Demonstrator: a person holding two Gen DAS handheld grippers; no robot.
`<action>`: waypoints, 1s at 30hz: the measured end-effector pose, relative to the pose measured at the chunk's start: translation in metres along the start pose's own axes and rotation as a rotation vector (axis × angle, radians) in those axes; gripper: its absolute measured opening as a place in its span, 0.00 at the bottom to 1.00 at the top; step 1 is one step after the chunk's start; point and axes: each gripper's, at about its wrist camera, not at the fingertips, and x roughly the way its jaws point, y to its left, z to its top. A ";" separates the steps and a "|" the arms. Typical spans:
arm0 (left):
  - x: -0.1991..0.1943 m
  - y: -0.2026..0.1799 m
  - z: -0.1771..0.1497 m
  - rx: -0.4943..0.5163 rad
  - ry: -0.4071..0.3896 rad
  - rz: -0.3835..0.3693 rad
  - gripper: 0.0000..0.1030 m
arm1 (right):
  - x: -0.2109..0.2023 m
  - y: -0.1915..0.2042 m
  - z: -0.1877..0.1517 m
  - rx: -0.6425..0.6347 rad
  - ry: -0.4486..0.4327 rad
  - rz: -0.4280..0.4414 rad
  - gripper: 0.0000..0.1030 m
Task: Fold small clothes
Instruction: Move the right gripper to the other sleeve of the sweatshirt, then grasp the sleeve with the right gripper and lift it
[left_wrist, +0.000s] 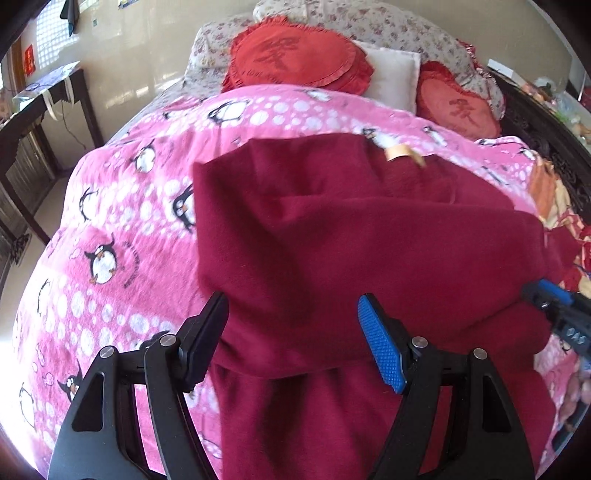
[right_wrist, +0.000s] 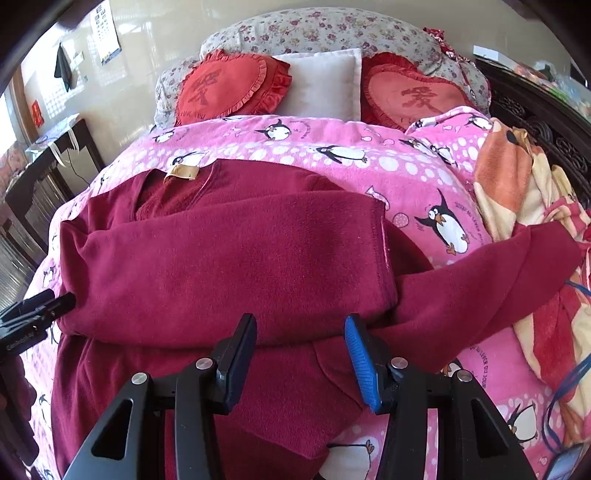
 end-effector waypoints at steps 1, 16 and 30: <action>-0.002 -0.006 0.002 0.006 -0.002 -0.011 0.71 | 0.003 0.000 -0.001 0.000 0.012 -0.002 0.46; 0.029 -0.083 0.008 0.117 0.056 -0.090 0.71 | -0.029 -0.086 0.005 0.196 -0.061 -0.025 0.46; 0.050 -0.100 -0.008 0.178 0.088 -0.081 0.71 | -0.011 -0.255 0.046 0.669 -0.107 -0.097 0.55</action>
